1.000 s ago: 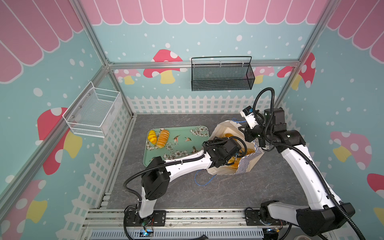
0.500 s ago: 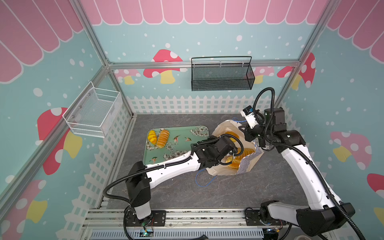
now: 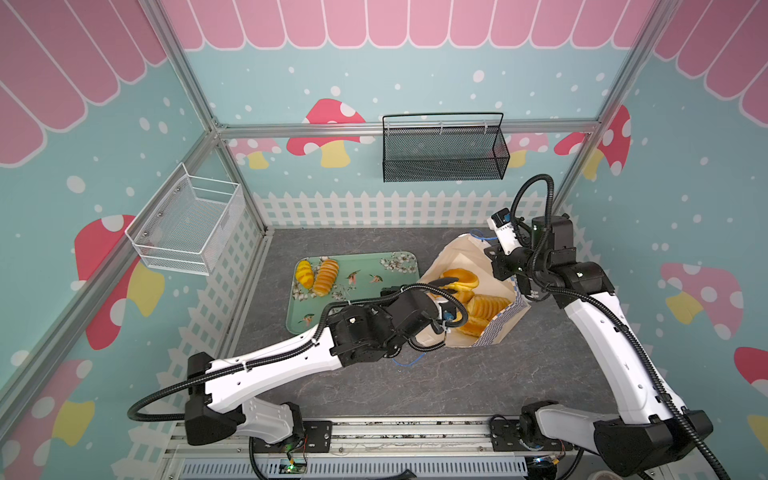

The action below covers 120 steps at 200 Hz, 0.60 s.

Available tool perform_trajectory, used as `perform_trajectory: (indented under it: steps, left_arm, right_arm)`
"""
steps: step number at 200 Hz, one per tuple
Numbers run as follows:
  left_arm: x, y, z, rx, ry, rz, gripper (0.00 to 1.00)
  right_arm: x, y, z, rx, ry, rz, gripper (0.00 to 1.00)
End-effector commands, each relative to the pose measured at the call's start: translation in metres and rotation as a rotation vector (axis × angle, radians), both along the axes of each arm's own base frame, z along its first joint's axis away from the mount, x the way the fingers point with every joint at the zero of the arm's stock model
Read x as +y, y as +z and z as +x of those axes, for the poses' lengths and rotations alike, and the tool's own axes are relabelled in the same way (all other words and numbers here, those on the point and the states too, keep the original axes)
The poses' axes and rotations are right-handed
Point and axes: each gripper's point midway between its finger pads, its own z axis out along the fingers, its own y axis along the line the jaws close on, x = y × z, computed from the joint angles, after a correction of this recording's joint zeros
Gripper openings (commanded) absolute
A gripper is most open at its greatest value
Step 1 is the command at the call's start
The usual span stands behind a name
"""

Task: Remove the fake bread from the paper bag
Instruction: 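Lift the round yellow bread out of the bag with the left gripper's tongs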

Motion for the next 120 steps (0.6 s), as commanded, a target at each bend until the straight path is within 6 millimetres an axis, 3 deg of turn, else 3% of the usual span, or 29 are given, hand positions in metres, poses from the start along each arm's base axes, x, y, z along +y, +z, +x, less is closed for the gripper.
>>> perform_trajectory:
  steps: [1,65,92,120]
  left_arm:
    - [0.015,0.014,-0.018,0.079,0.039,-0.180,0.00]
    - [0.051,0.053,-0.040,0.224,0.110,-0.584,0.00]
    - [0.071,0.051,-0.032,0.362,0.209,-0.777,0.00]
    - [0.087,0.030,-0.018,0.554,0.329,-0.927,0.00]
  right_arm:
    - [-0.002,0.024,-0.002,-0.098,-0.019,0.006,0.00]
    - [-0.007,0.029,-0.003,-0.121,-0.025,-0.031,0.00]
    - [-0.009,0.029,0.000,-0.125,-0.029,-0.049,0.00]
    - [-0.011,0.023,0.000,-0.116,-0.035,-0.063,0.00]
